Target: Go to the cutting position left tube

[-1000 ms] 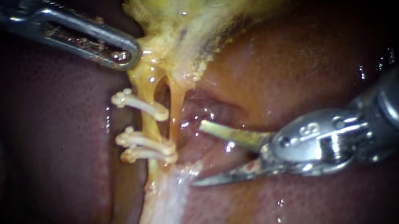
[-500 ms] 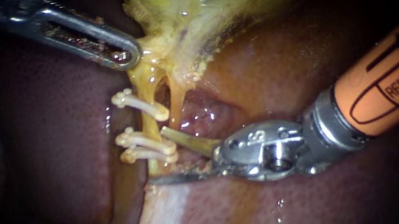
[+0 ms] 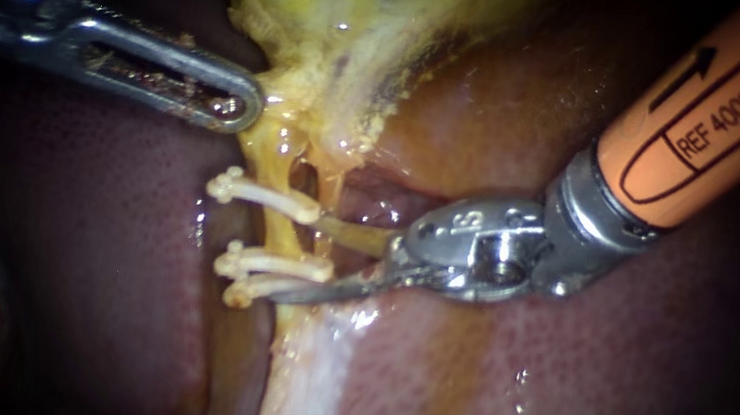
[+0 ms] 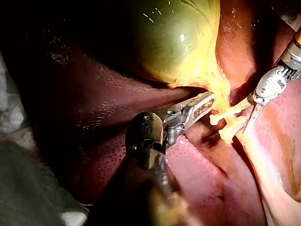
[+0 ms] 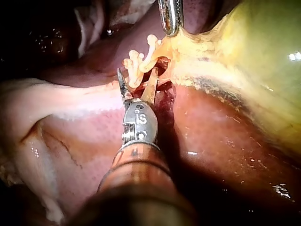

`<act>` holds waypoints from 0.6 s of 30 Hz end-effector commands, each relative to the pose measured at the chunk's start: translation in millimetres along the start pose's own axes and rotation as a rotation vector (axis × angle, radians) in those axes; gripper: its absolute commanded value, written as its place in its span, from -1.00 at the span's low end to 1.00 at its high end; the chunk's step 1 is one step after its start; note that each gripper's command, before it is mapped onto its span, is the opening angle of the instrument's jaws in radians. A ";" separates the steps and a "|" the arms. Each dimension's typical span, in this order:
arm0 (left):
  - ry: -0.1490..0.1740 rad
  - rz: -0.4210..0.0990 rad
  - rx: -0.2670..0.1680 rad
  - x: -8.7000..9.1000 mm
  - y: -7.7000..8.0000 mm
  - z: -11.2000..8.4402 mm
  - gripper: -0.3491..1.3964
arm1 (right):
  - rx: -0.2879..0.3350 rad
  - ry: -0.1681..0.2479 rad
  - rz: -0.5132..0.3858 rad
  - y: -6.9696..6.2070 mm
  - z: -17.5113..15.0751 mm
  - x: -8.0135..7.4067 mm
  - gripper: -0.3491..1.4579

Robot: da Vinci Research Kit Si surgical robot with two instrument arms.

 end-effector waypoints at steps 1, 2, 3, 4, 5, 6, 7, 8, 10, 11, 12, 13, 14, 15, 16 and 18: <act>0.000 0.000 0.000 0.0 0.0 0.0 -1.00 | 0.013 0.009 -0.008 0.0 0.3 0.2 0.91; 0.000 0.000 0.000 0.0 0.0 0.0 -1.00 | 0.024 0.015 -0.009 0.0 0.5 0.3 0.90; 0.000 0.000 0.000 0.0 0.0 0.1 -1.00 | 0.040 0.020 -0.012 0.1 0.7 0.5 0.90; 0.000 0.000 0.000 0.0 0.0 0.1 -1.00 | 0.052 0.026 -0.013 0.2 1.0 0.6 0.88; 0.000 0.000 0.001 0.0 0.0 0.1 -1.00 | 0.069 0.030 -0.010 0.3 1.4 0.8 0.88; 0.000 0.000 0.001 0.0 0.0 0.1 -1.00 | 0.084 0.034 -0.011 0.3 1.7 0.9 0.88; 0.000 0.000 0.001 0.0 0.0 0.1 -1.00 | 0.091 0.037 -0.006 0.4 2.0 0.9 0.88; 0.000 0.000 0.001 0.0 0.0 0.1 -1.00 | 0.096 0.040 -0.001 0.4 2.4 1.0 0.88; 0.000 0.000 0.001 0.0 0.0 0.1 -1.00 | 0.096 0.052 0.012 0.4 3.3 1.1 0.88; 0.000 0.000 0.001 0.0 0.0 0.1 -1.00 | 0.095 0.057 0.021 0.3 3.8 1.2 0.88; 0.000 0.000 0.001 0.0 0.0 0.1 -1.00 | 0.089 0.065 0.037 0.2 4.3 1.2 0.90; 0.000 0.000 0.001 0.0 0.0 0.1 -1.00 | 0.077 0.080 0.050 0.2 4.7 1.4 0.90; 0.000 0.000 0.001 0.0 0.0 0.1 -1.00 | 0.075 0.089 0.063 0.1 5.0 1.5 0.90; 0.000 0.000 0.001 0.0 0.0 0.1 -1.00 | 0.079 0.102 0.081 0.1 5.4 1.7 0.90; 0.000 0.000 0.001 0.1 0.0 0.1 -1.00 | 0.082 0.113 0.094 0.0 5.7 1.9 0.91; 0.000 0.000 0.001 0.1 0.0 0.1 -1.00 | 0.090 0.133 0.125 0.0 6.0 2.3 0.93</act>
